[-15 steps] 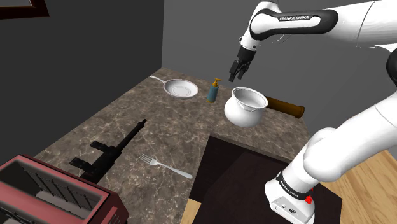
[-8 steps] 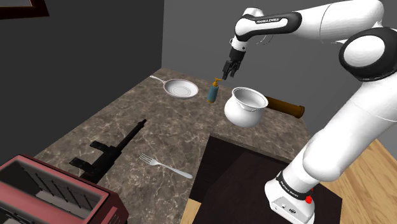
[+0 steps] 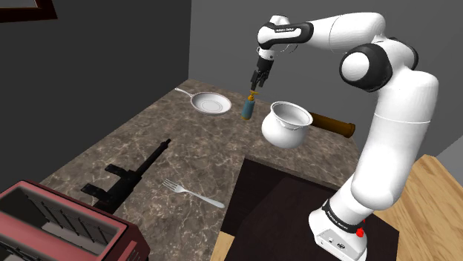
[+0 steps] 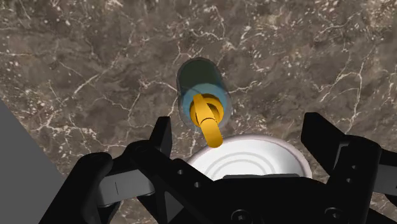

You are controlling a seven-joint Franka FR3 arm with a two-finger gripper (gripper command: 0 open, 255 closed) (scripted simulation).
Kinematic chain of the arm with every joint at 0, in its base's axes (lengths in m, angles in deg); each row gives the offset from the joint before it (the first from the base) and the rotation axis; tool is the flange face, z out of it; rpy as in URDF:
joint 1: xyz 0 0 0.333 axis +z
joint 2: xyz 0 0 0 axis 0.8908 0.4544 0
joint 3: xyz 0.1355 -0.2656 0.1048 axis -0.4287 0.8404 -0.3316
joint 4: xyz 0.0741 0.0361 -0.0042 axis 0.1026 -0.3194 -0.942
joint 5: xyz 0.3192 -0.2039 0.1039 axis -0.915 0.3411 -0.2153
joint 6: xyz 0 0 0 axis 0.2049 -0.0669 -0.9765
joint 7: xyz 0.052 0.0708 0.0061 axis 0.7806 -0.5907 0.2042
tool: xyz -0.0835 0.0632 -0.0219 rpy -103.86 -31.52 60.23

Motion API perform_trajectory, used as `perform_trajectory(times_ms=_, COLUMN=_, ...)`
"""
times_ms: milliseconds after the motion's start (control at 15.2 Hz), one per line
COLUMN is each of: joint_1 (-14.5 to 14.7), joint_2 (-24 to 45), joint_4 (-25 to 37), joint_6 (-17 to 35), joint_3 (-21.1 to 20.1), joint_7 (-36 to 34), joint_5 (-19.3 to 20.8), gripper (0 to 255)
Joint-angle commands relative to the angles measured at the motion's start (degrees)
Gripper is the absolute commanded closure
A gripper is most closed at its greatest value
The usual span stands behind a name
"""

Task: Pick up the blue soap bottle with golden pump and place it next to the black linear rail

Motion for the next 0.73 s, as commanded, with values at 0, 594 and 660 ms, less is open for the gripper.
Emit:
perform_trajectory(times_ms=0, joint_1=-1.3, joint_2=4.9, joint_4=5.5, joint_6=-0.9, joint_3=-0.2, joint_7=1.7, joint_5=-0.9, gripper=0)
perform_trajectory(times_ms=594, joint_1=-1.0, joint_2=5.9, joint_4=1.2, joint_6=4.4, joint_3=-0.5, joint_7=2.1, joint_5=-1.4, gripper=0)
perform_trajectory(times_ms=660, joint_1=-1.0, joint_2=5.9, joint_4=1.2, joint_6=4.4, joint_3=-0.5, joint_7=2.1, joint_5=-1.4, gripper=0)
